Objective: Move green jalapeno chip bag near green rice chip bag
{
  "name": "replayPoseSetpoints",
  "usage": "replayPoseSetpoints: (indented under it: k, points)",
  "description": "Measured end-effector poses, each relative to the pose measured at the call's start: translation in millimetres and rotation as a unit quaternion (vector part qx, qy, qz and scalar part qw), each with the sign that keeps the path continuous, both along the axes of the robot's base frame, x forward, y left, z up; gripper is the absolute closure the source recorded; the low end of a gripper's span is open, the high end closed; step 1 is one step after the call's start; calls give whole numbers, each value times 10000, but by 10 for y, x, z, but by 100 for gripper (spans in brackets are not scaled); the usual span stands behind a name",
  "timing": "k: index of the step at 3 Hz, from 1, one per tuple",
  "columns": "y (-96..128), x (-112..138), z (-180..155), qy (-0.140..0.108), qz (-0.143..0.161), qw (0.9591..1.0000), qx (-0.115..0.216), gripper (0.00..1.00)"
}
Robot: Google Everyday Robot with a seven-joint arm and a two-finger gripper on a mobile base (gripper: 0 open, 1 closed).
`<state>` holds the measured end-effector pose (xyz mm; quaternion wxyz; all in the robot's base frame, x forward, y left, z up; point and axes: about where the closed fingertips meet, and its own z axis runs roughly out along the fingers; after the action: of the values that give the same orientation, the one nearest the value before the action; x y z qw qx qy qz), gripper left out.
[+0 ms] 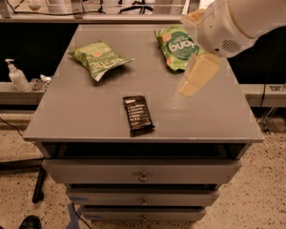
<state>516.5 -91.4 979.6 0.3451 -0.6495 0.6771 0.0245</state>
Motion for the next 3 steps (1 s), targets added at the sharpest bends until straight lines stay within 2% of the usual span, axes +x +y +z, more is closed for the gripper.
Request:
replayPoseSetpoints:
  k: [1,2,3]
  points:
    - [580,537,-223,-35,270,9963,816,0]
    - [581,536,-223,-35,271,9963,816,0]
    - [715,710,-312,-163,360,9933,1088,0]
